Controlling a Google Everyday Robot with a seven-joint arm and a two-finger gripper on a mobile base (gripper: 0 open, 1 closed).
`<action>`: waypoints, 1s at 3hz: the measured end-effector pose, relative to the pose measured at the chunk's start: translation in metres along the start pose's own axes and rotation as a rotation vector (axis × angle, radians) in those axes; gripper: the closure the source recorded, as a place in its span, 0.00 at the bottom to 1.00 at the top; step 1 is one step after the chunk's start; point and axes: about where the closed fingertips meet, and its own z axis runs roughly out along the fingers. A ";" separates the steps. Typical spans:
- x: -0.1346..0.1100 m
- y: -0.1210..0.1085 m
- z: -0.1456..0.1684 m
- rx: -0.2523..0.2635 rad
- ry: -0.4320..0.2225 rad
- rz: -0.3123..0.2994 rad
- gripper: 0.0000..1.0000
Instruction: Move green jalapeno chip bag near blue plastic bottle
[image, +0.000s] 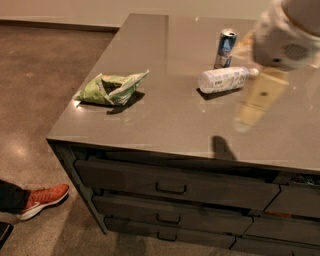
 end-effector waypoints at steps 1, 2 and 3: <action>-0.059 -0.019 0.034 0.005 -0.025 -0.005 0.00; -0.097 -0.032 0.063 0.010 -0.030 0.014 0.00; -0.132 -0.054 0.096 -0.008 -0.015 0.043 0.00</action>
Offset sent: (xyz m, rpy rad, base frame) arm 0.0919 0.1481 -0.0384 0.0399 -0.0036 -0.0354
